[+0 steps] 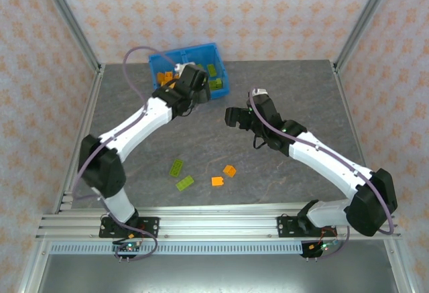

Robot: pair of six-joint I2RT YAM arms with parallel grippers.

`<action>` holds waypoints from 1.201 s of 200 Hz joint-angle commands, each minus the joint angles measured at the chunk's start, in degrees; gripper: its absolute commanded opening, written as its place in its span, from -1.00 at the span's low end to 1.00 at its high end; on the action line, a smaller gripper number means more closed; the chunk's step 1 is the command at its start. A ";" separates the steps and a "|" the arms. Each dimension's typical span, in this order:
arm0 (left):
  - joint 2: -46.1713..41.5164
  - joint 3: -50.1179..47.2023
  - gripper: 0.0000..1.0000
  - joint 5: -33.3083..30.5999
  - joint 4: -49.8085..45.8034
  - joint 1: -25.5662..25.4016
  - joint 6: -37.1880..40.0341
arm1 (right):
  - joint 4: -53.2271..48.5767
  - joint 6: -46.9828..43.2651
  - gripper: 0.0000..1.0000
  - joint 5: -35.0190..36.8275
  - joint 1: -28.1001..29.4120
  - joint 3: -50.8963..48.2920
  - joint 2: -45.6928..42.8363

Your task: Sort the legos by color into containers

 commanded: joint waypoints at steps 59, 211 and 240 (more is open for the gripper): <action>26.06 31.12 -0.05 -1.42 2.77 3.94 15.07 | 2.03 0.39 0.99 -10.09 0.21 -3.32 -5.82; 42.40 60.81 0.54 1.62 -3.86 8.69 13.73 | -0.26 1.94 0.99 -8.24 0.19 -2.09 -7.81; 37.42 60.38 0.70 3.08 -6.26 8.69 11.78 | -0.10 2.15 0.99 -8.58 0.20 -1.50 -6.80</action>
